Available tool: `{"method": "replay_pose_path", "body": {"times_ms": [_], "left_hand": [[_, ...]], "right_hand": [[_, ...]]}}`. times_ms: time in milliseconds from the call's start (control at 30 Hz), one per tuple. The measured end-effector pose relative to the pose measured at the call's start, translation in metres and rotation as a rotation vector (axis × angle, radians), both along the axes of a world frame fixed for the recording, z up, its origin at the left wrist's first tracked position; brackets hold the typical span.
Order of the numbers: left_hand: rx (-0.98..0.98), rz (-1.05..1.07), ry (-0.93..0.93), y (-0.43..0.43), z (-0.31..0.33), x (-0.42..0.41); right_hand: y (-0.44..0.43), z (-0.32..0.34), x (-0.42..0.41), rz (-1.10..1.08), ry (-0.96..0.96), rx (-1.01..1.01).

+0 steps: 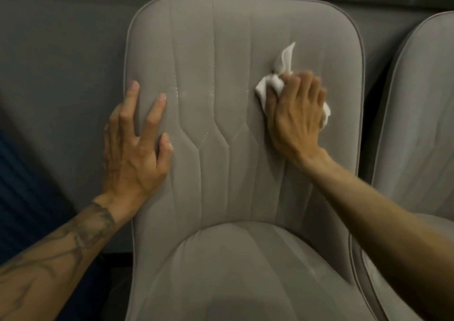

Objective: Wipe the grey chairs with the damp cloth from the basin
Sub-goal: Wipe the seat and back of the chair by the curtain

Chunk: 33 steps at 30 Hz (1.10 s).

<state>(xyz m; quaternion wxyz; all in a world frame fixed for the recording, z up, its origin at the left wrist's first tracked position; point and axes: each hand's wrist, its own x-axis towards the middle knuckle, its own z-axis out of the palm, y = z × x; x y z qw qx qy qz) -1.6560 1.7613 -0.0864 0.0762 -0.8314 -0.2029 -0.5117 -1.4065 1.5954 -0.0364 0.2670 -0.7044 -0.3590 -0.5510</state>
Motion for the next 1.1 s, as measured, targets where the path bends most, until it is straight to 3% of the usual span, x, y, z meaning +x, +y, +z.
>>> {"method": "replay_pose_path", "body": {"times_ms": [100, 200, 300, 400, 567, 733, 833, 967, 1033, 1100], "left_hand": [[-0.006, 0.001, 0.003, -0.002, 0.000, 0.001], [-0.004, -0.001, 0.003, -0.002, -0.001, 0.002], [-0.003, 0.009, 0.003, 0.001, 0.000, 0.000], [-0.002, 0.008, 0.003, -0.001, -0.001, 0.000], [-0.035, -0.017, 0.021, -0.012, -0.020, -0.010], [-0.107, -0.054, -0.004, -0.025, -0.057, -0.022], [-0.091, -0.065, -0.017, -0.022, -0.060, -0.021], [-0.088, -0.053, -0.036, -0.022, -0.062, -0.021], [-0.082, -0.048, -0.032, -0.022, -0.063, -0.019], [-0.081, -0.040, -0.035, -0.021, -0.063, -0.018]], "right_hand": [[-0.015, -0.057, -0.022, 0.043, -0.001, -0.175], [-0.020, -0.043, -0.014, 0.069, -0.068, -0.261], [-0.005, 0.000, 0.005, 0.036, -0.080, -0.118], [0.001, -0.018, -0.003, 0.001, 0.015, 0.015], [-0.027, -0.109, -0.039, 0.085, -0.018, -0.288], [-0.010, -0.017, 0.007, 0.059, -0.034, -0.113], [-0.009, -0.037, 0.002, 0.046, -0.001, -0.065], [-0.034, -0.138, -0.036, 0.115, 0.001, -0.357], [-0.040, -0.141, -0.031, 0.167, -0.045, -0.461], [-0.034, -0.115, -0.017, 0.169, -0.058, -0.392]]}}
